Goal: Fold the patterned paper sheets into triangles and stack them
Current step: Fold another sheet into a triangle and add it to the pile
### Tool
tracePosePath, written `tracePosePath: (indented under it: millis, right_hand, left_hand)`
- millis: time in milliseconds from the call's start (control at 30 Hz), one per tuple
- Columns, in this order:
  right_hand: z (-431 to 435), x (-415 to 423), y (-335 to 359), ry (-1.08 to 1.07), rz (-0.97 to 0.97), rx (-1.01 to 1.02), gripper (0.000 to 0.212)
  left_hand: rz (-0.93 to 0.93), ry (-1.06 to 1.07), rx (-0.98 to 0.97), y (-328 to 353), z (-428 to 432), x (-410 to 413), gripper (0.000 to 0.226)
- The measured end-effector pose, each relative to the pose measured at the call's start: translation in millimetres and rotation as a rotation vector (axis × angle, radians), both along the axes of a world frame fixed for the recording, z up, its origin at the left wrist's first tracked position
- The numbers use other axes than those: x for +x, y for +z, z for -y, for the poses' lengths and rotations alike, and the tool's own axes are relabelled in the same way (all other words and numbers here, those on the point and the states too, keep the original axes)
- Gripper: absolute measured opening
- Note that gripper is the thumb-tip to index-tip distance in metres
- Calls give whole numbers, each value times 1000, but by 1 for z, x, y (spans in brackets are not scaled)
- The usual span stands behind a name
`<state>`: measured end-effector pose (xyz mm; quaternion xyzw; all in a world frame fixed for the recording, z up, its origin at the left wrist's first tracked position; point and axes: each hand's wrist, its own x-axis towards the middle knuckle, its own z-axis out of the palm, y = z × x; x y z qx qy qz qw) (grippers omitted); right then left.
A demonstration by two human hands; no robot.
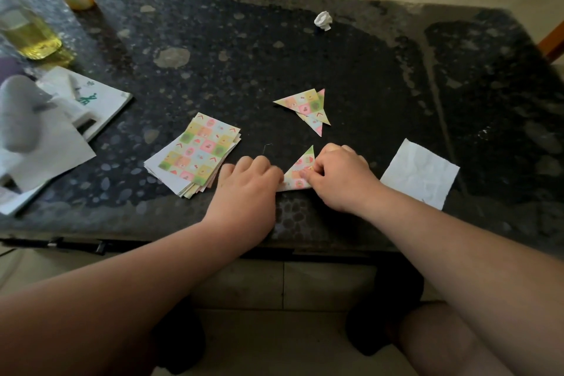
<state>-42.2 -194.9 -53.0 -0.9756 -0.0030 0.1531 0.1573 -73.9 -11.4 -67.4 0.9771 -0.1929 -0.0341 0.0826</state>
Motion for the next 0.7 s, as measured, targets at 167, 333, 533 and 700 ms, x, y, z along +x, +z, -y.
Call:
tracePosePath:
  millis: [167,333,533,700]
  right_hand:
    - [-1,1,0,9,-3,-10,40]
    - [-1,-1,0,8,15,-6,40]
    - [-2,-2,1,15,23,-18,39]
    - [-3,-2,1,11,19,-10,40]
  left_hand:
    - [73,-244,95,4,7,-17,46]
    - [-99,-260,184,12,15,-31,83]
    - [-90,-230,139,12,14,-35,92]
    - [-109,-192,145,9,13,-37,93]
